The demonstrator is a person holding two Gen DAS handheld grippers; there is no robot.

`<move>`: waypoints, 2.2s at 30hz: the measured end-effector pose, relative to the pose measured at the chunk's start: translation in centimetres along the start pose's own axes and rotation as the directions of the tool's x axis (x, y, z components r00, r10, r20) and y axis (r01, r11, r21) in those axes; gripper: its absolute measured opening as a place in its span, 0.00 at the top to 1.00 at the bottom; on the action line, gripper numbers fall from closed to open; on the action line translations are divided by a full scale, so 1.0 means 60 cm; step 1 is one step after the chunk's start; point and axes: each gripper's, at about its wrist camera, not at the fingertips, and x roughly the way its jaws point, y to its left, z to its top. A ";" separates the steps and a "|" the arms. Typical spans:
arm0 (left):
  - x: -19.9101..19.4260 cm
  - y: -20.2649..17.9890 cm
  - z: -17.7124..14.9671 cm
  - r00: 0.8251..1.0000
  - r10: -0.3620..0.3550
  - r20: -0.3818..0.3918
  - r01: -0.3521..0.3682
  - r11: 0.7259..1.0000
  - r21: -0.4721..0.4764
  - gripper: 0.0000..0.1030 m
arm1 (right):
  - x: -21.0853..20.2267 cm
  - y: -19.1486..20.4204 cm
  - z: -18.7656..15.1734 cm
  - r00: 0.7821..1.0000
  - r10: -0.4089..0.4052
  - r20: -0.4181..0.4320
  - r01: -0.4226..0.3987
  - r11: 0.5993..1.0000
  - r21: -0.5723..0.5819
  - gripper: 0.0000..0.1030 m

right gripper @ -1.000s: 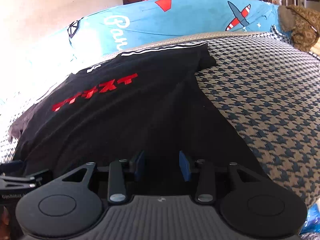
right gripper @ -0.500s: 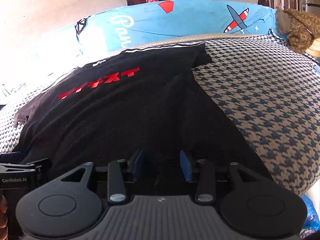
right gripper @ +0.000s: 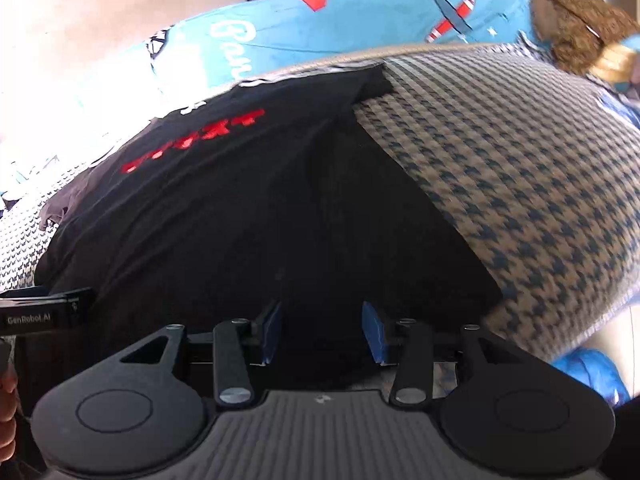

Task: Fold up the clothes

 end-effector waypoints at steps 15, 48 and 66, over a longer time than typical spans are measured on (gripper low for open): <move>-0.033 -0.013 -0.024 1.000 -0.020 0.003 0.020 1.000 -0.008 0.00 | -0.035 -0.095 -0.016 0.991 -0.133 0.020 0.119 0.938 0.325 0.56; -0.039 0.001 -0.034 1.000 0.004 -0.005 -0.005 0.998 -0.060 0.00 | -0.026 -0.062 0.007 0.930 -0.354 0.102 0.327 0.920 0.215 0.98; -0.077 -0.035 -0.075 0.999 -0.037 -0.023 0.037 0.999 0.001 0.00 | -0.055 -0.028 0.013 0.944 -0.263 0.201 0.231 0.958 0.172 0.87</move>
